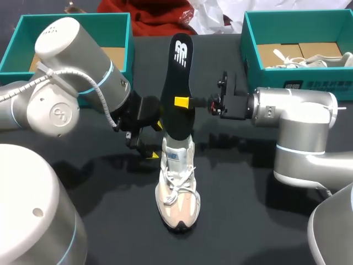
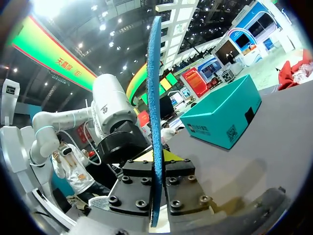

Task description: Take the shoe out of the shoebox, open the shoe tongue, remove and reinsert the insole, then place the shoe into the shoebox

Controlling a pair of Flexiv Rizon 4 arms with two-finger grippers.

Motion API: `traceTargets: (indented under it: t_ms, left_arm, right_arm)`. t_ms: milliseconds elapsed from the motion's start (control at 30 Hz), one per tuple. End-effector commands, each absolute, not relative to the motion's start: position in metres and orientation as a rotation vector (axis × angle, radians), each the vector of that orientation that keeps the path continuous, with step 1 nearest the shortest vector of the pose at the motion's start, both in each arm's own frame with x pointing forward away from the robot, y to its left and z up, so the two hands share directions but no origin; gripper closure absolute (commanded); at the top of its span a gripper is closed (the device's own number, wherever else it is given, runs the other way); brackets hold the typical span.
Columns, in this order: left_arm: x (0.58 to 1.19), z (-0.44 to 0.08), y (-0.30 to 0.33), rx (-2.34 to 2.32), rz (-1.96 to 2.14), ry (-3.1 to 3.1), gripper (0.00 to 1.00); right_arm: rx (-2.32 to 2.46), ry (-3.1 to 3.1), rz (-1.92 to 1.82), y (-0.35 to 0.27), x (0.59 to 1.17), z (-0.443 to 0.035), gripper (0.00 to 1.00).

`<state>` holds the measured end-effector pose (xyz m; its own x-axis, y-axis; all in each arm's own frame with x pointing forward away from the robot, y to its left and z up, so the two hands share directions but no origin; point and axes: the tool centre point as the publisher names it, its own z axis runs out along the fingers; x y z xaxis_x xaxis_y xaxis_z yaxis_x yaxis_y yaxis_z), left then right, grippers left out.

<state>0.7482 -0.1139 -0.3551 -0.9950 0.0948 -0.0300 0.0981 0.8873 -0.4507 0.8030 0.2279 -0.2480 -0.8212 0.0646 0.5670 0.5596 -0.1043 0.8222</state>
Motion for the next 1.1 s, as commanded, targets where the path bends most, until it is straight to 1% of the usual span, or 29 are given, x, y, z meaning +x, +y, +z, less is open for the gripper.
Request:
traceTargets:
  t_ms: [33,533,700,1100]
  left_arm:
    - [0.750,-0.357,-0.115,0.162,-0.742,3.043,0.00]
    - [0.750,-0.357,-0.115,0.162,-0.742,3.043,0.00]
    - [0.750,-0.357,-0.115,0.162,-0.742,3.043,0.00]
    - [0.750,-0.357,-0.115,0.162,-0.742,3.043,0.00]
  right_arm:
    - [-0.683,-1.803,-2.048,0.228,0.801,-0.255,1.00]
    - [-0.706,-1.813,-2.091,0.228,0.800,-0.259,1.00]
    - [-0.633,-1.832,-2.159,0.230,0.800,-0.262,1.00]
    - [-0.550,-1.967,-2.155,0.238,0.801,-0.265,1.00]
